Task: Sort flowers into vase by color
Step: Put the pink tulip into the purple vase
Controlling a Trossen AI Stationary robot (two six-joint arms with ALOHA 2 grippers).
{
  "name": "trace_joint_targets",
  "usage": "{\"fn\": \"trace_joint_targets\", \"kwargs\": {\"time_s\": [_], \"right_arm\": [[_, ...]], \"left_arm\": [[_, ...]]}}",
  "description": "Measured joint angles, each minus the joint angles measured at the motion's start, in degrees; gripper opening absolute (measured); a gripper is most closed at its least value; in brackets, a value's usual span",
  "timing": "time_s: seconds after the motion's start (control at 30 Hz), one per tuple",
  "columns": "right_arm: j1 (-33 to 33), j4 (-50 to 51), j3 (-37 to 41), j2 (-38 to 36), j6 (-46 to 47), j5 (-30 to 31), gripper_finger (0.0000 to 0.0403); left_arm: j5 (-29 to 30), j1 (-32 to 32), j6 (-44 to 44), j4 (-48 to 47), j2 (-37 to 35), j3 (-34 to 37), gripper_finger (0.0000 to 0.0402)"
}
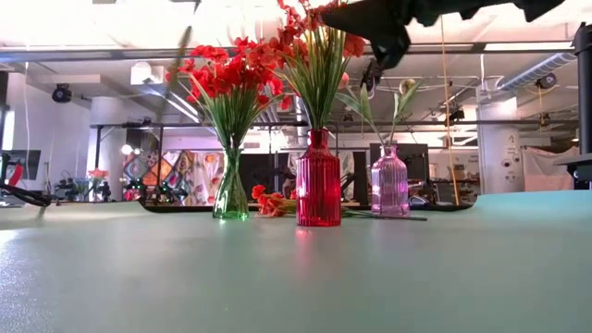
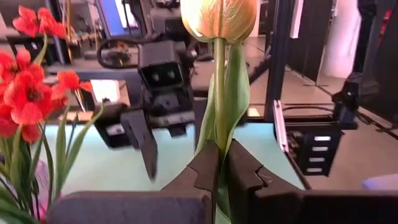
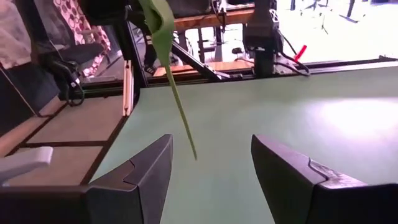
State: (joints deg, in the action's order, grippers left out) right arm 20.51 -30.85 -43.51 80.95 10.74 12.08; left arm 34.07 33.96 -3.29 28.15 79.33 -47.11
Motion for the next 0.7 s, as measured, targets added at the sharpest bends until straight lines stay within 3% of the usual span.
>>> {"fn": "trace_joint_targets", "kwargs": {"time_s": [0.4, 0.7], "right_arm": [[0.5, 0.5, -8.3, 7.7, -2.6, -0.1, 0.021], [0.5, 0.0, -9.9, 8.8, -2.0, 0.0, 0.021]], "left_arm": [[-0.1, -4.1, 6.9, 14.7, 8.0, 0.0, 0.0], [-0.2, -4.2, 7.6, 16.5, 10.4, 0.0, 0.0]]}}
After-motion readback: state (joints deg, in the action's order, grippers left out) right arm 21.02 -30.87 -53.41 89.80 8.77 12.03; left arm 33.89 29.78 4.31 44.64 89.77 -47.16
